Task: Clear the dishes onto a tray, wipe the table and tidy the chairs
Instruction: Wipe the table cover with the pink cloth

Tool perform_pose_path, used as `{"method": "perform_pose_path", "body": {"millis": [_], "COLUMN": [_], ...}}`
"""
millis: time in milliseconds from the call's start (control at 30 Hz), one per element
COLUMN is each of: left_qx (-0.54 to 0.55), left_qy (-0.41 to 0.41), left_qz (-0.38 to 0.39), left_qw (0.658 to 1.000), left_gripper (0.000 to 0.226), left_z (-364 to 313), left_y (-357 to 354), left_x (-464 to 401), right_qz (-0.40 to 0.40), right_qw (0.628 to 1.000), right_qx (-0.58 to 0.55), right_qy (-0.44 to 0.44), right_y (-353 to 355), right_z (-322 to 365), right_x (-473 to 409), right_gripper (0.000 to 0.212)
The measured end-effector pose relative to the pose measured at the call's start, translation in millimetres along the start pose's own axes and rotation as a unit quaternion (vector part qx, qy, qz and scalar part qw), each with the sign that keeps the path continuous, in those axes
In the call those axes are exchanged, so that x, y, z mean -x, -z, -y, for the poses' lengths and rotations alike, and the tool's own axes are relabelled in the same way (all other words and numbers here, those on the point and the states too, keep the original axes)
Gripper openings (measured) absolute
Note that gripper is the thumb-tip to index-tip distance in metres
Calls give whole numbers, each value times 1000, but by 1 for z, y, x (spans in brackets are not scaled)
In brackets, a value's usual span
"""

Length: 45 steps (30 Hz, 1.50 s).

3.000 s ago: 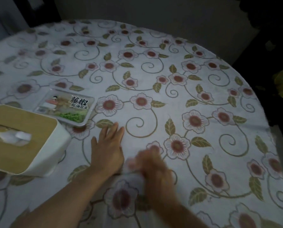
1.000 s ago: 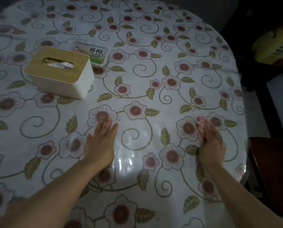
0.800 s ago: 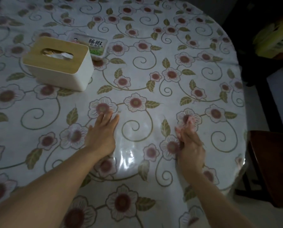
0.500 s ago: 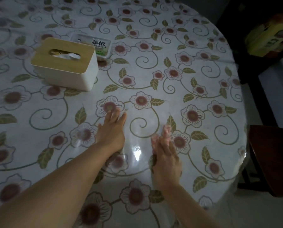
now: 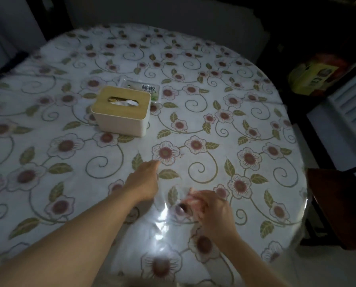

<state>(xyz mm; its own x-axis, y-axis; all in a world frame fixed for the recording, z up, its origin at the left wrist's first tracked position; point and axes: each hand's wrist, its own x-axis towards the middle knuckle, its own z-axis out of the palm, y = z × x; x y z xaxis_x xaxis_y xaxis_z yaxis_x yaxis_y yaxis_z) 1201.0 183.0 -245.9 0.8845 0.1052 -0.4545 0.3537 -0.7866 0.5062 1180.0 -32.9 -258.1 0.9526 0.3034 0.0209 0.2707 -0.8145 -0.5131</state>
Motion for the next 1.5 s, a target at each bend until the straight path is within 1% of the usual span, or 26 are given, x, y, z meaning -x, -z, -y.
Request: {"method": "perform_pose_path", "body": {"millis": [67,200,367,433,533,667,800,900,933,1033,1100,1167,1333,1500], "left_qx": [-13,-23,-16,-19,-18,-17,-28,-17,-13,-3,6,20,36,36], "left_qy": [18,42,62,63,59,53,55,66,69,96,114,129,154,165], "left_qz": [-7,-22,-38,-44,-47,-54,-68,-81,-84,-90,-93,-101,-126,-146], "left_qw": [1000,999,997,997,997,997,996,994,994,991,989,986,979,975], "left_gripper": [63,71,71,69,71,71,70,67,66,64,65,66,69,57], "left_z": [13,39,63,69,75,79,79,73,70,65,63,61,61,71], "left_y": [17,49,83,94,104,111,113,109,106,96,90,82,62,55], "left_x": [14,37,61,70,80,95,111,132,139,163,179,200,248,292], "right_qz": [8,-3,0,-10,-29,2,12,21,23,30,35,42,90,129], "right_qw": [1000,999,999,999,997,997,997,996,996,996,996,994,986,980], "right_qx": [13,38,30,16,-2,10,20,19,20,9,7,5,-14,-50], "right_qy": [-15,-16,17,40,67,70,67,80,81,88,87,103,139,143], "right_y": [8,14,16,15,13,19,22,30,34,44,47,46,41,34], "right_z": [6,28,67,81,99,120,122,123,123,123,124,127,145,171], "right_x": [-4,-12,-18,-20,-21,-16,-13,-8,-6,3,10,21,53,93], "right_gripper": [15,28,21,17,17,17,18,14,16,23,22,22,20,24]}}
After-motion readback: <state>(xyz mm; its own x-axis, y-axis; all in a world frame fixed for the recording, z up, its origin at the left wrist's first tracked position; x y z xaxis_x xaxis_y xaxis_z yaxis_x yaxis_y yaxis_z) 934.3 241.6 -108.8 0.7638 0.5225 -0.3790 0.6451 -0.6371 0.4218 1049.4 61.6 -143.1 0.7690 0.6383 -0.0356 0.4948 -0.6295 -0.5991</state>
